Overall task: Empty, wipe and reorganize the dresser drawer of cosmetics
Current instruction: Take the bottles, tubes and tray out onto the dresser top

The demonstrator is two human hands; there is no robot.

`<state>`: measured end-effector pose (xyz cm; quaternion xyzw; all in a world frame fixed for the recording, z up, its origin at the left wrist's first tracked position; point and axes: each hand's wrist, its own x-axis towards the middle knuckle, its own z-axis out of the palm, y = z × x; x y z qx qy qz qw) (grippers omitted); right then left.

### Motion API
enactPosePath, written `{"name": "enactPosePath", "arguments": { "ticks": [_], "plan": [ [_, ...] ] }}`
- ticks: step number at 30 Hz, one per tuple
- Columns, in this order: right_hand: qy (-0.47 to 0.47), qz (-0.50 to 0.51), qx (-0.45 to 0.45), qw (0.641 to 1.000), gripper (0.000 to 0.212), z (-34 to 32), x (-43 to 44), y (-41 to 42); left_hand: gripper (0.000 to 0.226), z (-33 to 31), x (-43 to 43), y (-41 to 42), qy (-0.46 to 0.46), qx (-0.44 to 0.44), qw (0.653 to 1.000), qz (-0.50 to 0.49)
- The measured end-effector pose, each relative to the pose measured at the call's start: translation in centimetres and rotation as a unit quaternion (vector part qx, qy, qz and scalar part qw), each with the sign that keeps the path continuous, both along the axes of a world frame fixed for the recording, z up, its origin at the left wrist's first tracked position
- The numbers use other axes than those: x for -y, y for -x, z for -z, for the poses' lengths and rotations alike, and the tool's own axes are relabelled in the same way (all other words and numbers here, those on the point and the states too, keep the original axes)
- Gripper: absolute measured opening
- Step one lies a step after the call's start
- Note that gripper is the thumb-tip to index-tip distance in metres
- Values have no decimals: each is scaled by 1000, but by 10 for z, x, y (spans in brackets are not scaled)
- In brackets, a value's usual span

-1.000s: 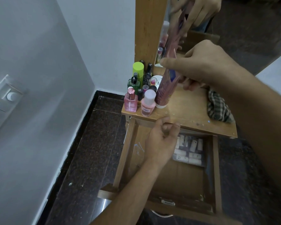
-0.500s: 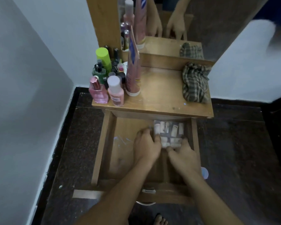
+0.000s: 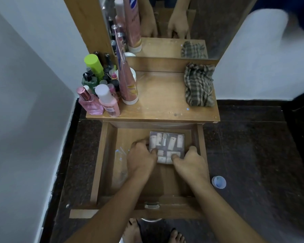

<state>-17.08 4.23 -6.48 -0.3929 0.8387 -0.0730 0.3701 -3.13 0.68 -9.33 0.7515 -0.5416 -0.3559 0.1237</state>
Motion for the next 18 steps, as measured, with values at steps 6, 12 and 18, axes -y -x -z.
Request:
{"name": "enactPosePath", "arguments": {
  "ticks": [6,12,18],
  "plan": [
    [-18,-4,-43,999,35,5,3,-10,35,-4,-7,0,1,14,1000,-25],
    [41,-22,-34,998,29,-5,-25,-10,35,-32,-28,-6,41,-27,997,-58],
    [151,4,15,988,23,-40,-47,-10,33,-70,-54,-6,96,-62,985,-126]
  ]
}}
